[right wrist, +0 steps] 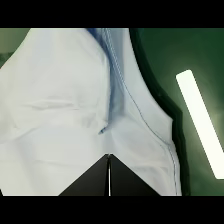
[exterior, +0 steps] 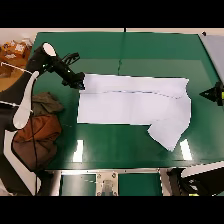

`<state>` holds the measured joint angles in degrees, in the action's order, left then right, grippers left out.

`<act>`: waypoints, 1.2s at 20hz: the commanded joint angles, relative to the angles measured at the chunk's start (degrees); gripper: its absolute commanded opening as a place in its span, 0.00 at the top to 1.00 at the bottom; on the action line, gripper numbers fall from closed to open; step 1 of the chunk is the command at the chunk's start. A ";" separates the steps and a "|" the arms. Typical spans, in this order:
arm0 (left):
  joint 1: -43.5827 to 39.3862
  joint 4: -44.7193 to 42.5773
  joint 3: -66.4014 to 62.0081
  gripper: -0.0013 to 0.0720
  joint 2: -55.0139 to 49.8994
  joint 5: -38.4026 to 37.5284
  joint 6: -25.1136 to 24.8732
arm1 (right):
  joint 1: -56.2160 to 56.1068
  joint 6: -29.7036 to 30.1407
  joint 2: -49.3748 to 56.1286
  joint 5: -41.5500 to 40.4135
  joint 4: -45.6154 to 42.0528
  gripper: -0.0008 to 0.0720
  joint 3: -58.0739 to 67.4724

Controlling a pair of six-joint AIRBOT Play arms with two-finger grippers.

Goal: Fold the shirts.

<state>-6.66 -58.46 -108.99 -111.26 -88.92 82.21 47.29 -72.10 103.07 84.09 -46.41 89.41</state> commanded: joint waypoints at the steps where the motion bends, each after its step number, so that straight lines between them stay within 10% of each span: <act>1: -0.52 -0.57 -1.38 0.94 0.22 -5.22 2.19 | 1.49 -3.63 -8.35 0.37 -5.20 0.97 -7.50; 10: -10.12 -8.59 29.99 0.94 26.49 5.99 0.24 | 1.49 -18.56 -40.98 -6.88 -30.58 0.97 -41.86; 11: -9.99 -8.15 35.71 0.94 31.23 8.55 0.26 | 1.49 -19.58 -42.77 -7.43 -30.53 0.91 -45.09; 13: -9.99 -8.33 46.77 0.94 41.00 14.25 2.62 | 1.49 -20.96 -44.17 -8.74 -29.99 0.43 -50.49; 21: -10.01 -7.96 63.52 0.94 54.25 23.80 14.95 | 1.31 -12.41 -37.40 -19.15 -16.72 0.40 -59.39; 22: -10.01 -7.76 64.67 0.83 54.25 24.63 16.22 | 1.25 -10.56 -35.41 -19.15 -14.99 0.40 -59.39; 24: -10.01 -5.88 67.23 0.01 54.25 27.63 18.18 | 1.25 -6.58 -32.72 -19.21 -8.72 0.40 -59.34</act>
<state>-16.64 -65.93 -45.58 -58.11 -65.49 96.03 48.66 -83.90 66.65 67.20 -61.82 30.92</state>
